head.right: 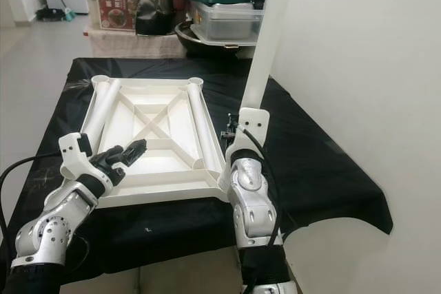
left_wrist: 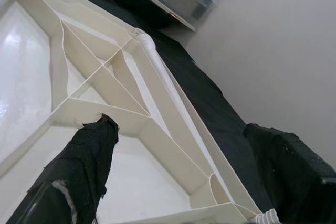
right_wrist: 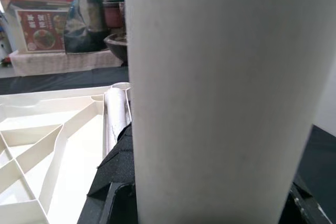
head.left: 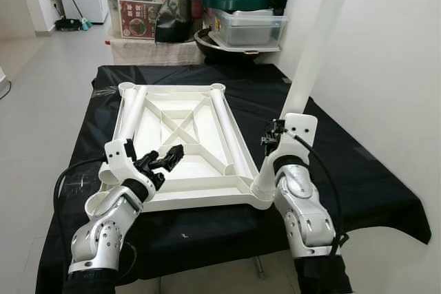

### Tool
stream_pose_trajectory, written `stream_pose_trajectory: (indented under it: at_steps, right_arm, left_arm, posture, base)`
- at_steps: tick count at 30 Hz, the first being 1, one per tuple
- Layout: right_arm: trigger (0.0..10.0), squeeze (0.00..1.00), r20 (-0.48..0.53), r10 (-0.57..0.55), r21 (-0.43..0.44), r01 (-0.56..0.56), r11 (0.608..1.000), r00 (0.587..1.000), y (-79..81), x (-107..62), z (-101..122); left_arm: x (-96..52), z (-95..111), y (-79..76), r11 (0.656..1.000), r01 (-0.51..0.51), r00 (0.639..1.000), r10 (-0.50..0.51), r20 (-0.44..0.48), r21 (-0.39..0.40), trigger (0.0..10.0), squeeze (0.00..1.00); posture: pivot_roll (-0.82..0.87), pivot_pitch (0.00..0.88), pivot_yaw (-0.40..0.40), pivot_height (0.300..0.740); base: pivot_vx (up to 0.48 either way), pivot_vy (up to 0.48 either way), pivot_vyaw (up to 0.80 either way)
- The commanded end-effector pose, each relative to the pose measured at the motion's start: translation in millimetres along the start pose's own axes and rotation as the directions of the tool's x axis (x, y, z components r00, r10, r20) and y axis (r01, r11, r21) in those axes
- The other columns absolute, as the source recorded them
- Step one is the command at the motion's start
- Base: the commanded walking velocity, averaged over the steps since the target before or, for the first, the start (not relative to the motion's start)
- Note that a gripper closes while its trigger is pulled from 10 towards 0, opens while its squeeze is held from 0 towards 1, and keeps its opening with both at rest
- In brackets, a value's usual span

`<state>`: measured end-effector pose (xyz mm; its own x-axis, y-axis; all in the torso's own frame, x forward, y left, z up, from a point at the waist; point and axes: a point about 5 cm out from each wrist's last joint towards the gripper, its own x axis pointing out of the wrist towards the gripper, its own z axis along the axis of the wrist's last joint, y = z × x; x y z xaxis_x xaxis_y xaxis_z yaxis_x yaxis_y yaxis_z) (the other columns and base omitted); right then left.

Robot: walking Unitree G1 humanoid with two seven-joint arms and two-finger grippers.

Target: Building children table

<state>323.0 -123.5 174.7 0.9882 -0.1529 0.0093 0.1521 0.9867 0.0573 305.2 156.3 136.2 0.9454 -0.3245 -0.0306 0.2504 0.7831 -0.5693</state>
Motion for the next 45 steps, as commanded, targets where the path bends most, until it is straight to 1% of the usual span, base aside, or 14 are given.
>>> stream_pose_trajectory:
  at_steps: [1, 12, 13, 15, 16, 28, 32, 35, 38, 41, 42, 43, 44, 45]
  right_arm:
    - [10.0, 0.00, -0.175, -0.102, -0.045, 0.096, 0.994, 0.979, -22.5, -3.1, -35.6]
    - [10.0, 0.02, -0.163, -0.110, 0.018, 0.115, 0.993, 0.980, -20.4, -9.8, -18.6]
    - [10.0, 0.64, -0.159, -0.109, 0.029, 0.115, 0.993, 0.981, -19.4, -11.2, -16.0]
    - [10.0, 0.64, -0.158, -0.109, 0.030, 0.115, 0.993, 0.981, -19.2, -11.5, -15.6]
    - [10.0, 1.00, -0.152, -0.104, 0.040, 0.111, 0.993, 0.983, -18.2, -12.5, -13.3]
    - [10.0, 1.00, -0.061, -0.020, 0.104, 0.026, 0.994, 0.998, -12.8, -20.4, 19.5]
    - [10.0, 1.00, 0.015, 0.079, 0.155, -0.080, 0.985, 0.997, -10.1, -21.8, 36.3]
    - [10.0, 1.00, 0.057, 0.218, 0.102, -0.223, 0.970, 0.974, -13.4, -20.1, 44.4]
    - [10.0, 1.00, 0.036, 0.246, 0.044, -0.247, 0.968, 0.969, -19.9, -17.2, 41.8]
    - [10.0, 1.00, 0.000, 0.260, -0.043, -0.260, 0.965, 0.966, -44.2, 0.0, 38.4]
    - [10.0, 1.00, 0.000, 0.260, -0.043, -0.260, 0.965, 0.966, -44.2, 0.0, 38.4]
    - [10.0, 1.00, -0.010, 0.273, -0.076, -0.273, 0.959, 0.962, -53.7, 8.1, 37.6]
    - [10.0, 0.68, -0.018, 0.275, -0.103, -0.275, 0.956, 0.961, -61.3, 13.9, 37.5]
    - [10.0, 0.68, -0.018, 0.275, -0.103, -0.275, 0.956, 0.961, -61.3, 13.9, 37.5]
  left_arm:
    - [0.8, -0.6, 1.9, 1.000, -0.011, 1.000, 0.011, -0.004, 0.007, 10.0, 0.00]
    - [2.7, -0.7, 1.9, 1.000, -0.005, 1.000, 0.005, -0.009, 0.013, 10.0, 0.00]
    - [2.9, -0.8, 1.8, 1.000, -0.004, 1.000, 0.004, -0.011, 0.013, 10.0, 0.00]
    - [2.9, -0.9, 1.8, 1.000, -0.004, 1.000, 0.004, -0.011, 0.014, 10.0, 0.00]
    - [2.9, -1.0, 1.7, 1.000, -0.003, 1.000, 0.003, -0.011, 0.014, 10.0, 0.00]
    - [3.0, -2.1, 1.8, 1.000, 0.002, 1.000, -0.002, -0.019, 0.016, 10.0, 0.00]
    - [3.3, -2.1, 1.9, 1.000, 0.004, 1.000, -0.003, -0.019, 0.018, 10.0, 0.00]
    - [4.3, -2.3, 1.6, 1.000, 0.007, 1.000, -0.006, -0.022, 0.018, 10.0, 0.00]
    - [4.9, -2.4, 1.5, 1.000, 0.008, 1.000, -0.008, -0.023, 0.018, 10.0, 0.00]
    - [6.0, -2.9, 0.6, 1.000, 0.013, 1.000, -0.012, -0.024, 0.017, 10.0, 0.00]
    - [6.0, -2.9, 0.6, 1.000, 0.013, 1.000, -0.012, -0.024, 0.017, 10.0, 0.00]
    - [6.2, -2.8, 0.4, 1.000, 0.014, 1.000, -0.013, -0.023, 0.016, 10.0, 0.00]
    - [6.3, -2.6, 0.3, 1.000, 0.014, 1.000, -0.014, -0.023, 0.016, 10.0, 0.00]
    - [6.3, -2.6, 0.3, 1.000, 0.014, 1.000, -0.014, -0.023, 0.016, 10.0, 0.00]
  posture:
    - [0.09, 0.000, -0.078, 0.740]
    - [0.07, 0.000, -0.070, 0.740]
    - [0.07, 0.000, -0.070, 0.740]
    - [0.07, 0.000, -0.070, 0.740]
    - [0.07, 0.000, -0.070, 0.740]
    - [0.06, 0.000, -0.060, 0.740]
    - [0.06, 0.000, -0.055, 0.740]
    - [0.05, 0.000, -0.052, 0.740]
    - [0.05, 0.000, -0.052, 0.740]
    - [0.05, 0.000, -0.051, 0.740]
    - [0.05, 0.000, -0.051, 0.740]
    - [0.05, 0.000, -0.051, 0.740]
    - [0.06, 0.000, -0.053, 0.740]
    - [0.06, 0.000, -0.053, 0.740]
  base:
    - [0.000, 0.000, 0.00]
    - [0.000, 0.000, 0.00]
    - [0.000, 0.000, 0.00]
    - [0.000, 0.000, 0.00]
    - [0.000, 0.000, 0.00]
    - [0.000, 0.000, 0.00]
    - [0.000, 0.000, 0.00]
    - [0.000, 0.000, 0.00]
    - [0.000, 0.000, 0.00]
    - [0.000, 0.000, 0.00]
    - [0.000, 0.000, 0.00]
    - [0.000, 0.000, 0.00]
    - [0.000, 0.000, 0.00]
    - [0.000, 0.000, 0.00]
